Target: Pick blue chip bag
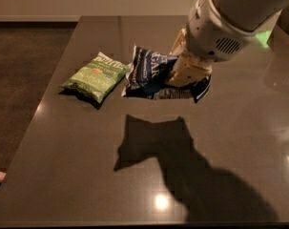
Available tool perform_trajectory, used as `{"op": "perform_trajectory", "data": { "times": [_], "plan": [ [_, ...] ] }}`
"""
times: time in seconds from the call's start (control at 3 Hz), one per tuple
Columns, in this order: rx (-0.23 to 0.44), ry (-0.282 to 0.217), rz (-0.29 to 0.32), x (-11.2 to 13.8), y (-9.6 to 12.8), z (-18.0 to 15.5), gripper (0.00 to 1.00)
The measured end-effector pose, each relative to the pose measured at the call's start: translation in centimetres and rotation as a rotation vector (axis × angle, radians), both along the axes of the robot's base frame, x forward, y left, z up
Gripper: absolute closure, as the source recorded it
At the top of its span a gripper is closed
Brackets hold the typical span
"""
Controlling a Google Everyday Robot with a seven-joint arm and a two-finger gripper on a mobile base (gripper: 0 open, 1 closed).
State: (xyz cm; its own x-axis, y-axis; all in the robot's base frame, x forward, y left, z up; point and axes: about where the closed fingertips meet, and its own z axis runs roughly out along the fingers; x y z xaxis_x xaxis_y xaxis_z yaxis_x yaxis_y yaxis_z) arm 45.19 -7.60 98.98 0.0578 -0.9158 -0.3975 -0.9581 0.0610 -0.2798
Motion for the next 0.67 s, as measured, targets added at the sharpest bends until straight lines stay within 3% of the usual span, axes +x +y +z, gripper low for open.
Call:
{"op": "perform_trajectory", "data": {
  "times": [0.33,0.67],
  "plan": [
    [0.036,-0.020,0.030,-0.70,0.42,2.40,1.00],
    [0.042,-0.024,0.035,-0.81,0.53,2.79,1.00]
  ]
}}
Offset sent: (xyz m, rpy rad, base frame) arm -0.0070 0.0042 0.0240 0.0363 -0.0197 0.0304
